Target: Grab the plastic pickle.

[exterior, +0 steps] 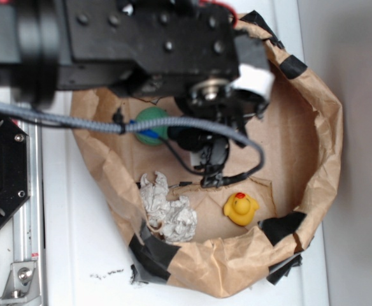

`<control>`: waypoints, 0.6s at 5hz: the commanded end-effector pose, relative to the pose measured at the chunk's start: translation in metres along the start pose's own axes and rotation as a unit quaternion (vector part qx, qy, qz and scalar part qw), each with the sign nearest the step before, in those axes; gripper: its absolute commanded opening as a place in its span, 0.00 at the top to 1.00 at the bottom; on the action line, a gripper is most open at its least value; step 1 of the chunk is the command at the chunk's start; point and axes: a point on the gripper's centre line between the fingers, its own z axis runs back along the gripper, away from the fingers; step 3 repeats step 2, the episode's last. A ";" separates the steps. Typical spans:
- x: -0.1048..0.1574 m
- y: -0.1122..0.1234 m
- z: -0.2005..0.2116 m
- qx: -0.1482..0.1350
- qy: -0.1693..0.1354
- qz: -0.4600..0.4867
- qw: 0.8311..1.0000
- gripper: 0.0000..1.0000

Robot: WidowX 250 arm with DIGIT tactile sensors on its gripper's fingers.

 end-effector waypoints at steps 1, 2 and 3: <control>0.018 -0.002 0.066 0.017 -0.020 -0.030 0.999 1.00; 0.019 -0.003 0.058 0.028 0.003 -0.028 0.999 1.00; 0.019 -0.003 0.058 0.028 0.003 -0.028 0.999 1.00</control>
